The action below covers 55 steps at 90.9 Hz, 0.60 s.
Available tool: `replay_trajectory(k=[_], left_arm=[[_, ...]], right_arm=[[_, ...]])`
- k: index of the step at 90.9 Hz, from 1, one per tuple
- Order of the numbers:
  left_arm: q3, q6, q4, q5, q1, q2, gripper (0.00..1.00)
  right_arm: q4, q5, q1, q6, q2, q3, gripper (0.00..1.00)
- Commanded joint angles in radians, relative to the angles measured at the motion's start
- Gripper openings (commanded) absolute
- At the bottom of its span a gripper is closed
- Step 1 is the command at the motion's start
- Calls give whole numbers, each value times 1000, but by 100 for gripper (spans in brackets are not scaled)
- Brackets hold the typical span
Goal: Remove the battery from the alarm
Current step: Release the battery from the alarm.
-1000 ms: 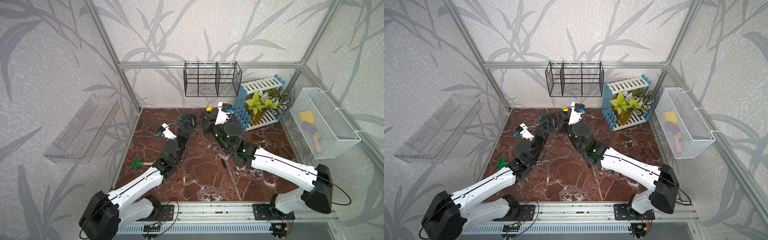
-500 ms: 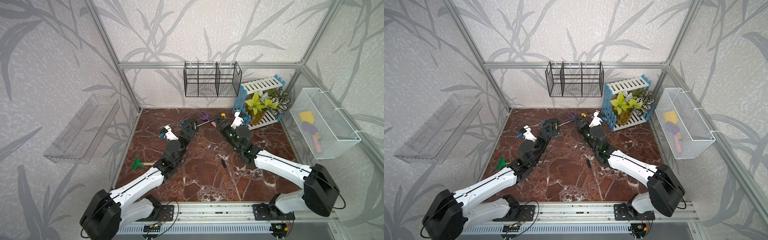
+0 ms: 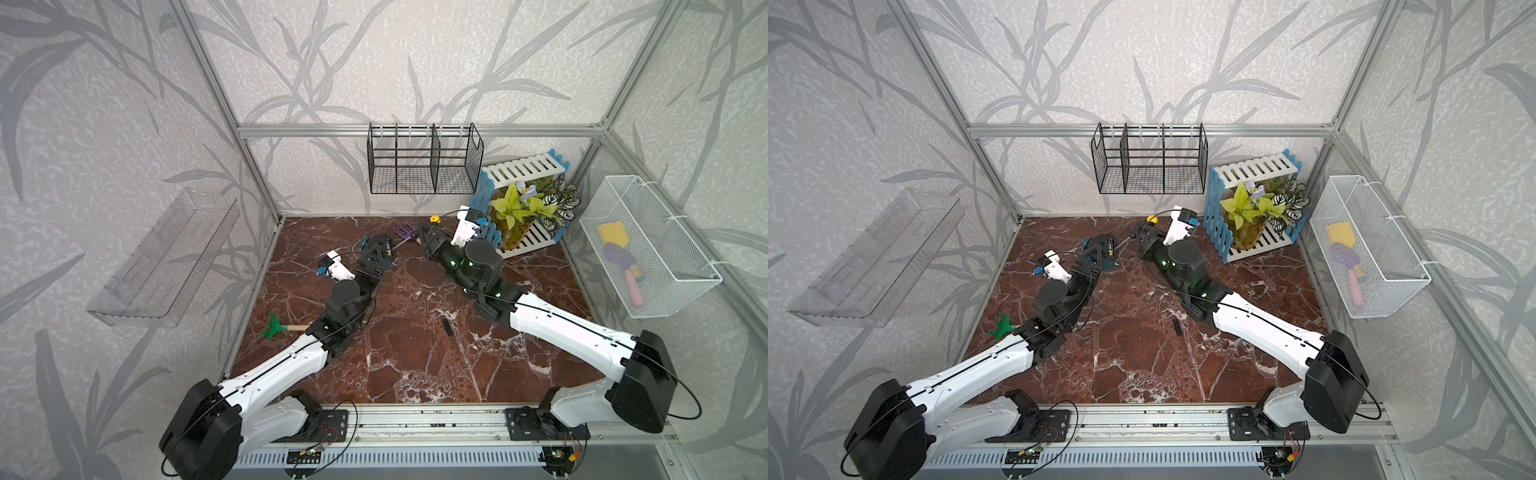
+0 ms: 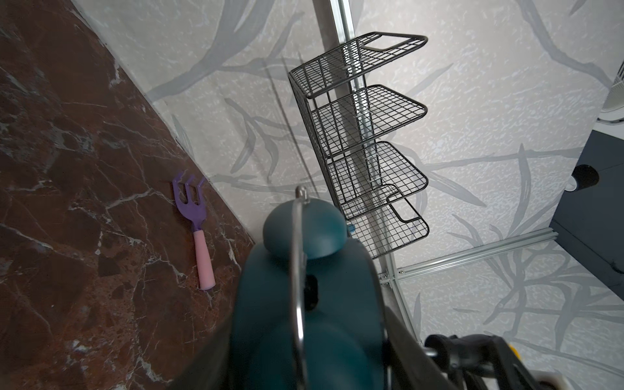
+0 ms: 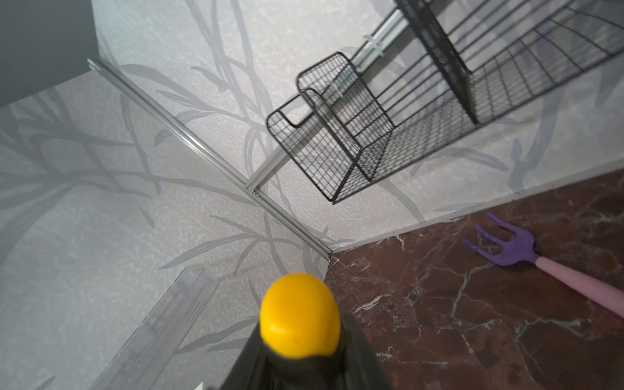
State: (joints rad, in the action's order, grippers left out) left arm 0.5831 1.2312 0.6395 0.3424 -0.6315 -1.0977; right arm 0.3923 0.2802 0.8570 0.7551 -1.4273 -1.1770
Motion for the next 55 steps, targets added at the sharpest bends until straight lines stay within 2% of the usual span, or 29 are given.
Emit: replay_trajectory(k=[1,7,12,17,36,45,55], left_arm=[[63,11,191,-125,-22,13,11],[66,12,204,-130,-22,8,11],[67,13,212,-134,-22,7,11],[66,14,216,-134,-21,9,11],[52,19,228,-130,-17,19,11],[56,24,232,-138,-16,11,11],[57,28,227,-141,-14,3,11]], right_arm=[[-262,-70,139,-302,-77,-103,0],[-279,-65,161,-336,-114,-139,0],[-279,-54,159,-305,-127,-136,0],[-247,-54,131,-218,-119,-94,0],[-10,-196,-58,192,-64,131,0],[92,-233,-97,318,-67,199,0],[181,-241,-118,393,-74,250,0]])
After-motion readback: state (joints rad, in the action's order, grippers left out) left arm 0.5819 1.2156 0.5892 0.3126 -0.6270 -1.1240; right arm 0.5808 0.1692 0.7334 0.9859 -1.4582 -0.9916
